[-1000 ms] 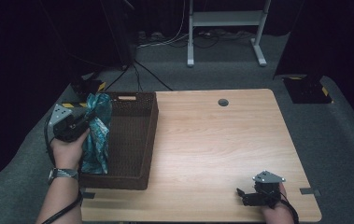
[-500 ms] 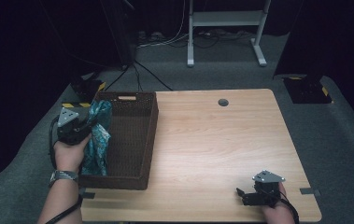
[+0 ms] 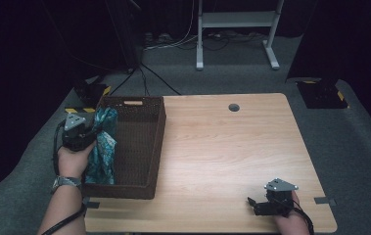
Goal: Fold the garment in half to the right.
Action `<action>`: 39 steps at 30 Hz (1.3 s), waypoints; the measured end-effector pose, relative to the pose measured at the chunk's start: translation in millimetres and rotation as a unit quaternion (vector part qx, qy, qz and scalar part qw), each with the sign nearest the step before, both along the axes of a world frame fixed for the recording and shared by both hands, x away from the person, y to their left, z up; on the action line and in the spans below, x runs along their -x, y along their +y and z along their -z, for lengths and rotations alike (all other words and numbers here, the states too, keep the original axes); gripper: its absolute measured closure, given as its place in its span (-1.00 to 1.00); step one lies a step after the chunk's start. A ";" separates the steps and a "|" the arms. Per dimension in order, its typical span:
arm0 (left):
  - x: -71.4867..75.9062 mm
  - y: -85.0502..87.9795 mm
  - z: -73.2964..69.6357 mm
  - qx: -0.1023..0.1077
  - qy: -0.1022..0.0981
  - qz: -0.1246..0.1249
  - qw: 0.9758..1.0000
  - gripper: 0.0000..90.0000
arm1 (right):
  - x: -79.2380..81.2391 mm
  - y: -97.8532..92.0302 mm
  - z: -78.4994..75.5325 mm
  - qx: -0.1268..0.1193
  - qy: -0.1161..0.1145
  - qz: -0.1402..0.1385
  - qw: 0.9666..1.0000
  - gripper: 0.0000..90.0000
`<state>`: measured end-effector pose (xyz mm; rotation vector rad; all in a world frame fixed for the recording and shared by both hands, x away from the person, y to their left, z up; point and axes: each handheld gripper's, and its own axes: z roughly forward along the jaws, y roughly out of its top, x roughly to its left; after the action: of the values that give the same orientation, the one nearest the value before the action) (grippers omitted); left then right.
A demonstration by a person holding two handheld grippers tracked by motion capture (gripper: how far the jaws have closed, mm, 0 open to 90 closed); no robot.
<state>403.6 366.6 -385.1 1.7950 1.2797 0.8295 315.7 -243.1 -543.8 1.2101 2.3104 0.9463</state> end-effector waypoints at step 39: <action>-68.2 -110.2 35.6 -0.030 0.117 0.022 0.992 0.31 | 0.9 1.6 0.1 -0.001 0.001 -0.016 1.000 -1.00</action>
<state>471.8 256.4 -420.7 2.0073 1.3698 0.6524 314.8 -241.5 -543.9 1.1787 2.3380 0.9593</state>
